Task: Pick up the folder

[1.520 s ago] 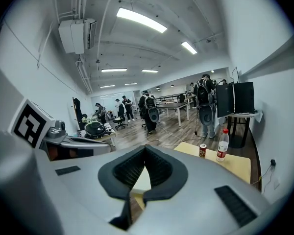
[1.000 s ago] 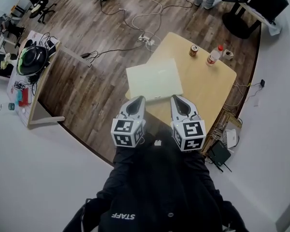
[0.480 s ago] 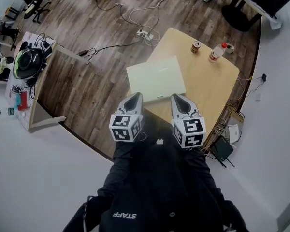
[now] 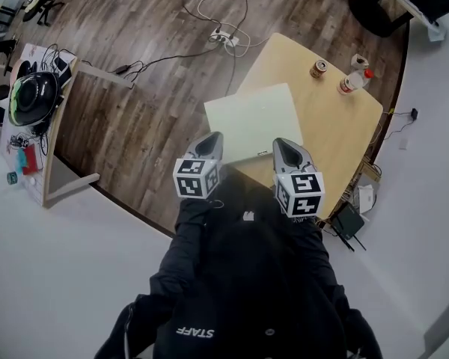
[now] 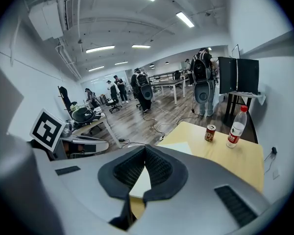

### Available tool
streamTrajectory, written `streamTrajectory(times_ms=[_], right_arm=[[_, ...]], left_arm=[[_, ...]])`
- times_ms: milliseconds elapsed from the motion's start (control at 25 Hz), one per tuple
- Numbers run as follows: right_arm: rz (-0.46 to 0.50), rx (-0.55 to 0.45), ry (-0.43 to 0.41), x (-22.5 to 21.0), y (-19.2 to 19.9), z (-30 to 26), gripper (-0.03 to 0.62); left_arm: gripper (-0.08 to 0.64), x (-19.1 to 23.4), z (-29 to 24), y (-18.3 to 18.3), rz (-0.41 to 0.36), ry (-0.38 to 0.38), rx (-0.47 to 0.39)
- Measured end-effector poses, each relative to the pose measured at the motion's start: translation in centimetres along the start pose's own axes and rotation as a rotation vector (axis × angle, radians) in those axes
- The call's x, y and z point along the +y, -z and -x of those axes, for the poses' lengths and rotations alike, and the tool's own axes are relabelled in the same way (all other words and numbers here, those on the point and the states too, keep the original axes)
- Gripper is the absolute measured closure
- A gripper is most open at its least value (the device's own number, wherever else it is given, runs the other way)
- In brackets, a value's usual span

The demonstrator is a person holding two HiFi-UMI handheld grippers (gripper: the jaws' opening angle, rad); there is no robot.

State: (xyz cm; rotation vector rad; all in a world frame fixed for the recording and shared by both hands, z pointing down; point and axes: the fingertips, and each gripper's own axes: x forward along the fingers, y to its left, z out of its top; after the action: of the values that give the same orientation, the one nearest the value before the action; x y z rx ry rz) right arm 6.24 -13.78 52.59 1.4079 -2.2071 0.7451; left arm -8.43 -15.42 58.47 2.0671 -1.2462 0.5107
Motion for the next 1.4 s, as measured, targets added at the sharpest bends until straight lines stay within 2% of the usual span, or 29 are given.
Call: streamTrajectory(times_ms=[200,400,680,720,760,800,1000,1080,1240,1400], right_arm=[[0.003,0.055,0.002,-0.1,0.2,-4.3,0.571],[0.005,0.092,-0.010,0.3,0.7,-7.8,0.572],[-0.002,0.144,-0.036,0.8,1.6,-11.8,0.572],[-0.003,0.147,-0.039,0.9,1.6,-12.4,0.572],[-0.005,0.151,-0.041,1.0,1.5,-12.9,0.572],[-0.008,0.154,-0.043,0.9,1.5,-13.3,0.572],[-0.024,0.171,-0.040,0.5,1.8,-15.3,0.572],[-0.030,0.180,-0.038,0.3,2.1,-15.9,0.571],[-0.040,0.196,-0.035,-0.2,2.5,-17.0,0.572],[-0.047,0.210,-0.034,-0.4,2.8,-17.7,0.571]], left_arm=[[0.523,4.2,-4.1,1.0,0.080,0.044,0.039],[0.522,8.6,-7.5,1.8,0.152,0.042,0.058],[0.517,12.4,-11.1,2.6,0.221,0.079,0.073],[0.490,12.9,-11.6,2.7,0.234,0.088,0.075],[0.424,13.2,-12.1,2.8,0.247,0.099,0.080],[0.405,13.5,-12.6,3.0,0.258,0.110,0.087],[0.331,14.7,-14.9,3.4,0.320,0.185,0.099],[0.280,14.8,-15.7,3.8,0.326,0.226,0.120],[0.237,15.2,-17.4,4.7,0.343,0.282,0.155],[0.193,15.6,-18.7,5.4,0.427,0.352,0.167]])
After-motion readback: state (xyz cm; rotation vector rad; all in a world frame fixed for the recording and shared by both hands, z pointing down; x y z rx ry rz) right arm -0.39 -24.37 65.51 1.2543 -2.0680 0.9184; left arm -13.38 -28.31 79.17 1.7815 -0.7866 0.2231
